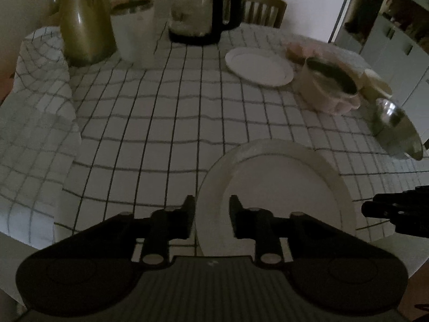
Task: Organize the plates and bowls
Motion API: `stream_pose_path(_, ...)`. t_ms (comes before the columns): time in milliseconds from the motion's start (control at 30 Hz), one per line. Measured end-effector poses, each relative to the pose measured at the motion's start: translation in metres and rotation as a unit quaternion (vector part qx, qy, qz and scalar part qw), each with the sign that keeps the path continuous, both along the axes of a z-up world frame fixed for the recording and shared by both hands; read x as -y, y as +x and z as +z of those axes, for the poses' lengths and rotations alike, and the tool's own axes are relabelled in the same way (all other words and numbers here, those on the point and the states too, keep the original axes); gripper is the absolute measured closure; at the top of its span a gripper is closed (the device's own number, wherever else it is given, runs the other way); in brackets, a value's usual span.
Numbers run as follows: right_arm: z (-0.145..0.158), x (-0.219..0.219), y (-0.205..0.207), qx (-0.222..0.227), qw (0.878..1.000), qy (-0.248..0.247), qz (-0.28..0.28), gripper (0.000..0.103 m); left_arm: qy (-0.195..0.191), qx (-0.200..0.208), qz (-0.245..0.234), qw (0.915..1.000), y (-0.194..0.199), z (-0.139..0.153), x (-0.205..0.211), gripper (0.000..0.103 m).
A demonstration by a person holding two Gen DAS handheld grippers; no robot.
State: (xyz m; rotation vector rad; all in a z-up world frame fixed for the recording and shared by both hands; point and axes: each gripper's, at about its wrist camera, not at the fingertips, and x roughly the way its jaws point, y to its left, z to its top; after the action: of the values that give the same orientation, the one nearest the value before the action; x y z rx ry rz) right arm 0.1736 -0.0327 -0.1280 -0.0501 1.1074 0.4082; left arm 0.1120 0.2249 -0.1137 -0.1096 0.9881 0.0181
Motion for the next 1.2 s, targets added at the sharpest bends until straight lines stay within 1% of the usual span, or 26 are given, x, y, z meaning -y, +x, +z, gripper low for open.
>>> stream_pose_path(33, 0.004, 0.0, -0.001, 0.007, 1.0, -0.001, -0.002, 0.071, -0.002, 0.005, -0.002, 1.0, 0.0, 0.003, 0.001, 0.071)
stream_pose_path(67, 0.007, 0.0, -0.002, 0.015, 1.0, -0.001, -0.004, 0.069, -0.004, 0.01, -0.004, 0.9999, 0.0, 0.006, 0.002, 0.067)
stream_pose_path(100, 0.011, 0.001, -0.003, 0.021, 1.0, 0.001, -0.005, 0.068, -0.005, 0.015, -0.007, 0.9998, -0.001, 0.009, 0.003, 0.059)
stream_pose_path(167, 0.017, 0.001, -0.004, 0.03, 1.0, 0.005, -0.009, 0.067, -0.003, 0.028, -0.011, 0.9996, -0.004, 0.015, 0.005, 0.05)
stream_pose_path(267, 0.025, 0.001, -0.007, 0.043, 0.999, 0.007, -0.015, 0.064, -0.001, 0.044, -0.023, 0.9988, -0.005, 0.025, 0.01, 0.049)
stream_pose_path(400, 0.038, 0.0, -0.01, 0.07, 0.997, 0.01, -0.021, 0.048, -0.001, 0.06, -0.033, 0.9976, -0.003, 0.034, 0.016, 0.049)
stream_pose_path(433, 0.042, 0.0, -0.01, 0.075, 0.997, 0.011, -0.022, 0.046, -0.002, 0.065, -0.035, 0.9973, -0.002, 0.037, 0.018, 0.048)
stream_pose_path(500, 0.049, 0.0, -0.01, 0.085, 0.996, 0.016, -0.023, 0.038, -0.002, 0.072, -0.037, 0.9967, 0.0, 0.041, 0.021, 0.041)
stream_pose_path(567, 0.056, 0.001, -0.008, 0.098, 0.995, 0.02, -0.024, 0.034, -0.002, 0.083, -0.038, 0.9958, 0.002, 0.046, 0.024, 0.036)
stream_pose_path(667, 0.067, 0.001, -0.002, 0.116, 0.993, 0.026, -0.021, 0.026, -0.004, 0.094, -0.038, 0.9948, 0.007, 0.053, 0.029, 0.035)
stream_pose_path(733, 0.073, 0.001, 0.004, 0.128, 0.991, 0.028, -0.018, 0.022, -0.004, 0.1, -0.037, 0.9943, 0.012, 0.058, 0.031, 0.031)
stream_pose_path(800, 0.079, 0.001, 0.011, 0.138, 0.99, 0.028, -0.014, 0.018, -0.003, 0.108, -0.033, 0.9936, 0.017, 0.062, 0.034, 0.025)
stream_pose_path(867, 0.084, 0.002, 0.019, 0.147, 0.989, 0.031, -0.008, 0.014, -0.002, 0.114, -0.031, 0.993, 0.024, 0.066, 0.036, 0.025)
stream_pose_path(1000, 0.094, 0.002, 0.04, 0.168, 0.985, 0.031, 0.006, 0.001, 0.007, 0.115, -0.024, 0.9931, 0.043, 0.072, 0.04, 0.025)
stream_pose_path(1200, 0.099, -0.001, 0.077, 0.186, 0.982, 0.023, 0.03, 0.0, 0.008, 0.108, -0.006, 0.9941, 0.075, 0.071, 0.043, 0.024)
